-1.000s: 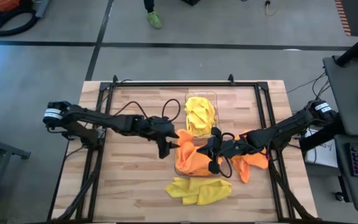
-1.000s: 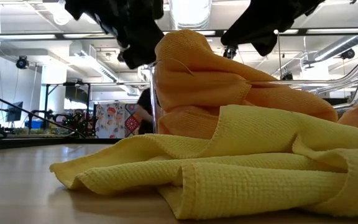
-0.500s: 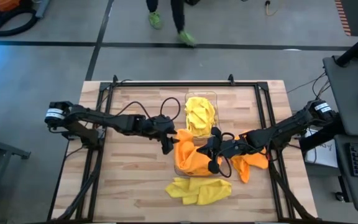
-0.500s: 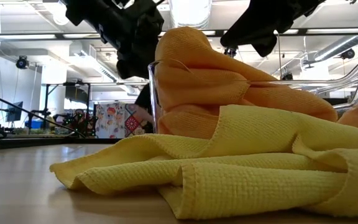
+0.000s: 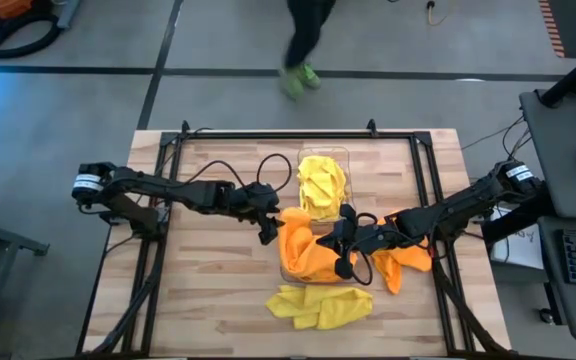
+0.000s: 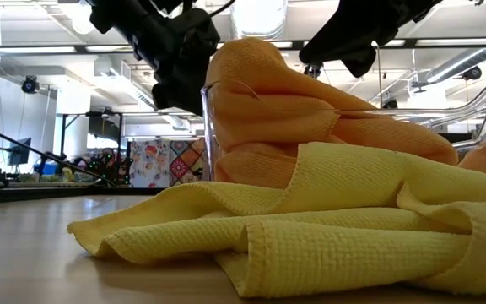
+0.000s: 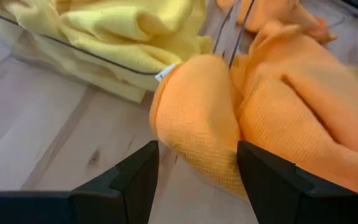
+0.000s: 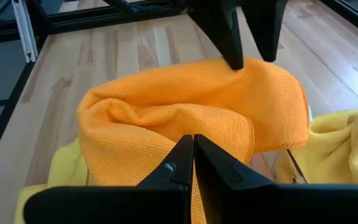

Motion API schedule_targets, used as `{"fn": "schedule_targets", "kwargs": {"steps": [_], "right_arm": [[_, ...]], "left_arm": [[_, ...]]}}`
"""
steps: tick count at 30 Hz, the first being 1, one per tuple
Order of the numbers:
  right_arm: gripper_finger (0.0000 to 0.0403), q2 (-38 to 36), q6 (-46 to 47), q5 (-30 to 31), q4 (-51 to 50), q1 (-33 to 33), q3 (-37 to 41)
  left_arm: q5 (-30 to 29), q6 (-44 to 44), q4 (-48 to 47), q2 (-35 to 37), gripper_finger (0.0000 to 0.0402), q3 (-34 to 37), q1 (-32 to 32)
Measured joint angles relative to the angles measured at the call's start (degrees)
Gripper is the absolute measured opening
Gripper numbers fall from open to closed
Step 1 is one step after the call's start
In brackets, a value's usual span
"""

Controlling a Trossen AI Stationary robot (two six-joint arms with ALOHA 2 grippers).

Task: Sort microfiber towel by color & place in baskets
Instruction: Put the orange towel into the bottom transparent bin

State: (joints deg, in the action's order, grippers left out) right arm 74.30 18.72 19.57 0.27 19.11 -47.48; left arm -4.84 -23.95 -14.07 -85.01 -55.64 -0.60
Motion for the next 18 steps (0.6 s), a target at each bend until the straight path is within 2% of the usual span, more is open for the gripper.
{"fn": "schedule_targets", "kwargs": {"steps": [8, 14, 18], "right_arm": [[0.0009, 0.02, -0.22, -0.02, -0.04, 0.0, 0.02], [0.0009, 0.02, -0.26, 0.0, -0.2, 0.0, 0.02], [0.0009, 0.02, -0.27, -0.02, -0.29, 0.0, 0.02]], "left_arm": [[3.02, 0.75, 0.7, -0.56, 0.02, -0.04, -0.04], [5.62, 3.21, 4.23, -4.85, 0.0199, -0.04, 0.04], [7.4, 3.33, 5.58, -5.37, 0.0179, -0.04, 0.04]]}}
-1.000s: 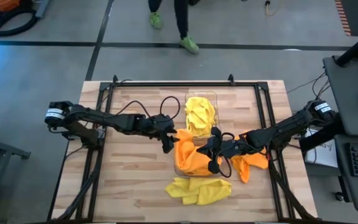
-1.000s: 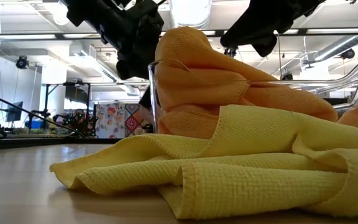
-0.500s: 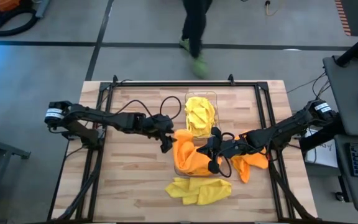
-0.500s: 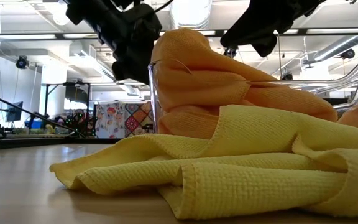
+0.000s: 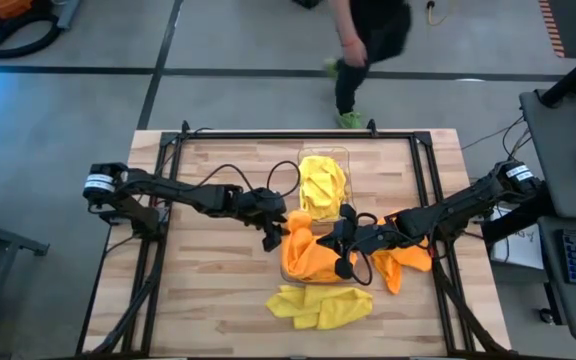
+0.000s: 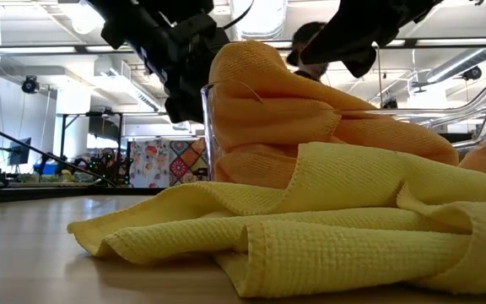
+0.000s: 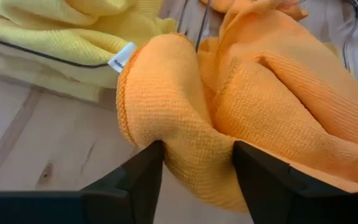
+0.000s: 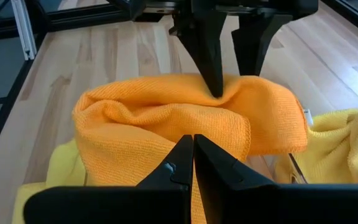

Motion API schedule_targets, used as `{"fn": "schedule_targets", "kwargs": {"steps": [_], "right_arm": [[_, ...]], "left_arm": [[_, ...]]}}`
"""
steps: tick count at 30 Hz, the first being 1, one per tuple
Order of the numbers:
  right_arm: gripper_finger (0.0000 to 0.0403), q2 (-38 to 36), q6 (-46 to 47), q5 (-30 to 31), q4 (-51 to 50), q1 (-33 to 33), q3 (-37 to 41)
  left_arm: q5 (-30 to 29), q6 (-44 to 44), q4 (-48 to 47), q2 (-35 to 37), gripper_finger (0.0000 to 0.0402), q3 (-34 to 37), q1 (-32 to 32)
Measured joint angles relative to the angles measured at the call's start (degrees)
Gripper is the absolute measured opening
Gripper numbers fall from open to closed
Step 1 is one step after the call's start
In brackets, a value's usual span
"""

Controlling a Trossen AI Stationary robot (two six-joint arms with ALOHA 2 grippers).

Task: Sort microfiber towel by color & place in baskets
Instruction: Put the orange towel into the bottom transparent bin

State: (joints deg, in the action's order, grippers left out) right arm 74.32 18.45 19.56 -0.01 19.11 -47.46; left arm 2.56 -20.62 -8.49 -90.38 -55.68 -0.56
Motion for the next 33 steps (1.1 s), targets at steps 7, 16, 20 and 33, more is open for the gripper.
{"fn": "schedule_targets", "kwargs": {"steps": [7, 16, 20, 33], "right_arm": [[0.0009, 0.0, -0.34, 0.02, -0.02, 0.0, 0.0], [0.0009, 0.0, -0.49, 1.66, 0.74, 0.0, 0.02], [0.0009, 0.02, -0.47, 2.79, 1.23, 0.0, 0.04], [0.0009, 2.68, -1.56, 3.57, 9.09, -0.02, 0.04]], "left_arm": [[0.01, 1.11, 0.22, 0.89, 0.0093, 0.0, 0.0], [-0.05, 4.36, 0.93, 0.96, 0.0012, -1.98, -0.78], [-0.01, 8.06, 0.87, 0.98, 0.0009, -3.01, -1.94], [0.05, 23.45, 3.06, 0.89, 0.0001, -5.8, -4.63]]}}
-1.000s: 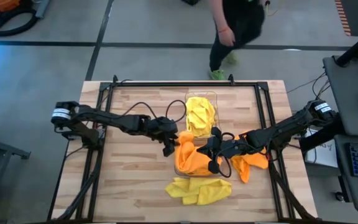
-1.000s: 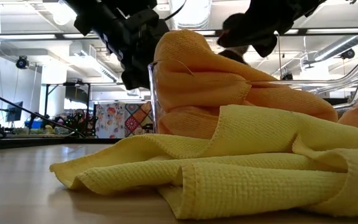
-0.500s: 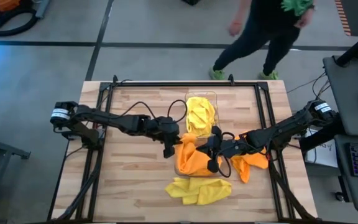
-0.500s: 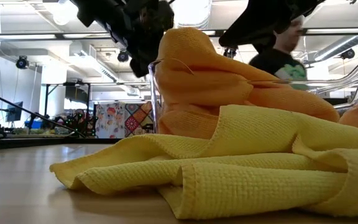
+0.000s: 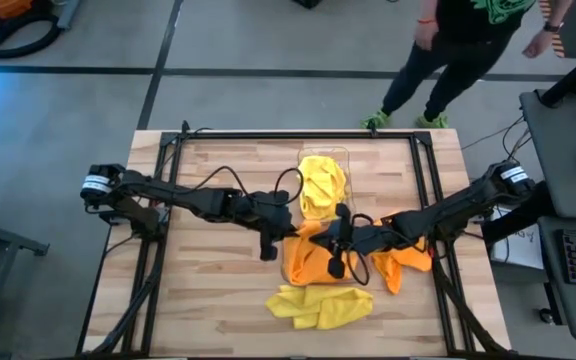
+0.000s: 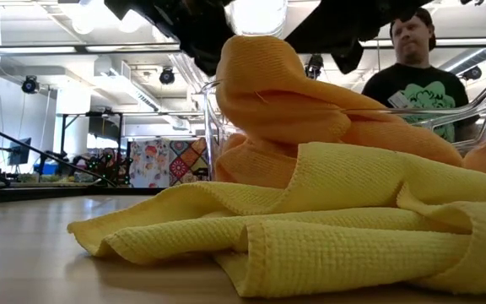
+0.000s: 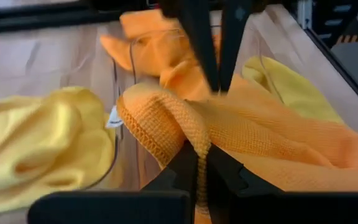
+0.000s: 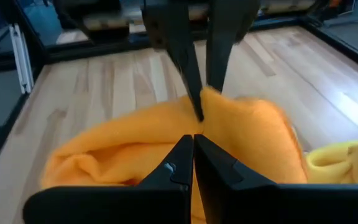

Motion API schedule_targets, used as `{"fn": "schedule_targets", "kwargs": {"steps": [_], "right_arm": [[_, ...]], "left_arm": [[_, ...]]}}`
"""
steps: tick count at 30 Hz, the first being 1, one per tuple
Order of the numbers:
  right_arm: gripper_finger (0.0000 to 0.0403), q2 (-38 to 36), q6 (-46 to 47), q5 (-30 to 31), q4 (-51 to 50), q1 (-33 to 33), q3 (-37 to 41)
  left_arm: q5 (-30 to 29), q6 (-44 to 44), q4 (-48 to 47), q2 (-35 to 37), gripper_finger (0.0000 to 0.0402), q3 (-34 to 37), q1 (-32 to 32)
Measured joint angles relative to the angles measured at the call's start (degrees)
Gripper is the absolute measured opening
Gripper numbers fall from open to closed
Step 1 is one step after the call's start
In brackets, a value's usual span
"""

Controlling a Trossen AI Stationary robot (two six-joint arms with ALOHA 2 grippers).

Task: Sort microfiber towel by color & place in baskets
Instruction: Put the orange towel into the bottom transparent bin

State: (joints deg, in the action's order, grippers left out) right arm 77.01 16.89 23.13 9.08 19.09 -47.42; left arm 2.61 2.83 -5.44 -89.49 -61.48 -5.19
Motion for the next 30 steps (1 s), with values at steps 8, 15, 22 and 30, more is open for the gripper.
{"fn": "schedule_targets", "kwargs": {"steps": [8, 15, 22, 30], "right_arm": [[0.0009, 5.52, -1.21, -2.53, 4.25, 0.0, -0.02], [0.0009, 10.03, 0.03, -2.57, 4.59, -0.44, -0.02], [0.0009, 13.99, 2.07, -2.07, 4.59, -3.57, -0.02], [0.0009, 11.36, -0.21, 0.97, 4.56, -3.62, -0.02]], "left_arm": [[0.0, 2.85, 0.05, -0.17, 0.0001, -0.73, -0.03], [0.02, 2.72, 1.76, -0.17, 0.0001, -0.73, -0.07], [2.46, 2.92, 1.41, -0.17, 0.0001, -0.73, -0.07], [5.07, 7.03, -0.98, -0.2, 0.0001, -0.68, -1.22]]}}
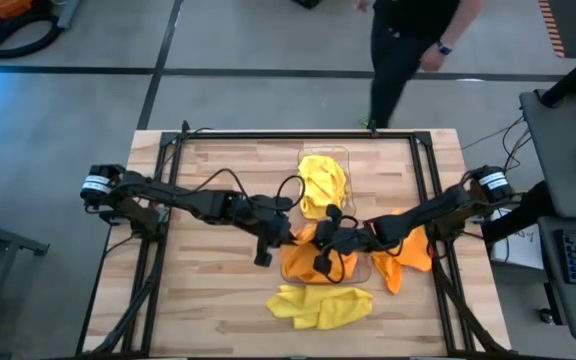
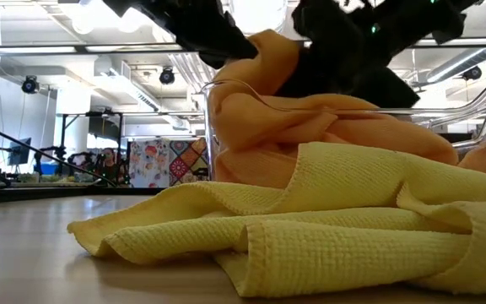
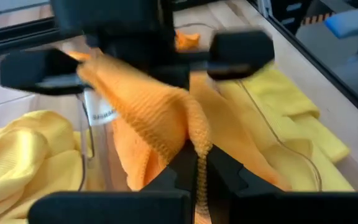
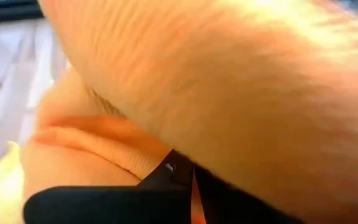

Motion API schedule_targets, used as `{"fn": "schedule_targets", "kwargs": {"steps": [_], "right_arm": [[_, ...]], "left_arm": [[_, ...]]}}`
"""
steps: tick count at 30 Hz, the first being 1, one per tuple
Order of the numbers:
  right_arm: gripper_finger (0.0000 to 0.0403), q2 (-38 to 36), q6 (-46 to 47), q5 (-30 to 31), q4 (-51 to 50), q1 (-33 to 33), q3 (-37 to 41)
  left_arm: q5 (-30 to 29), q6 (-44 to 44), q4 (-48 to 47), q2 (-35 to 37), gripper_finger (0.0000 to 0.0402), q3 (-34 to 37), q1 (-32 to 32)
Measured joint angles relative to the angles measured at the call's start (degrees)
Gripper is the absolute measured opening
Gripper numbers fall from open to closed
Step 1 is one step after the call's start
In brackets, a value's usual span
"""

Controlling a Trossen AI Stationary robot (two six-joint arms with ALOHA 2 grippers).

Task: Sort microfiber towel by color & place in baskets
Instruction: Put the orange towel into the bottom transparent bin

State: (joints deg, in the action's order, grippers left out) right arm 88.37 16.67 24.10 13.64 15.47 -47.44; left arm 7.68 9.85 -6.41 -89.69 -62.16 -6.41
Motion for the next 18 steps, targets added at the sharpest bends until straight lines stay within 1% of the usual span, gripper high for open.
{"fn": "schedule_targets", "kwargs": {"steps": [7, 10, 14, 16, 18], "right_arm": [[0.0009, -3.77, -2.7, -0.01, -0.35, 1.61, 0.0], [0.0009, -6.13, -2.94, -0.15, -3.19, 2.58, 0.0], [0.0009, -10.48, -1.0, -0.47, -8.75, 4.06, 0.0], [0.0009, -12.56, -0.83, -0.29, -9.7, 4.88, 0.0], [0.0009, -14.07, -1.29, -0.05, -8.38, 5.31, 0.0]], "left_arm": [[0.04, 0.65, -1.13, 0.0, 0.0, 0.01, -0.66], [-0.04, 0.65, -1.6, 0.0, 0.0, 0.03, -0.66], [-0.09, 0.65, -1.58, 0.0, 0.0, 0.03, -0.66], [-0.09, 0.65, -1.6, 0.0, 0.0, 0.03, -0.66], [-0.09, 0.65, -1.57, 0.0, 0.0, 0.03, -0.66]]}}
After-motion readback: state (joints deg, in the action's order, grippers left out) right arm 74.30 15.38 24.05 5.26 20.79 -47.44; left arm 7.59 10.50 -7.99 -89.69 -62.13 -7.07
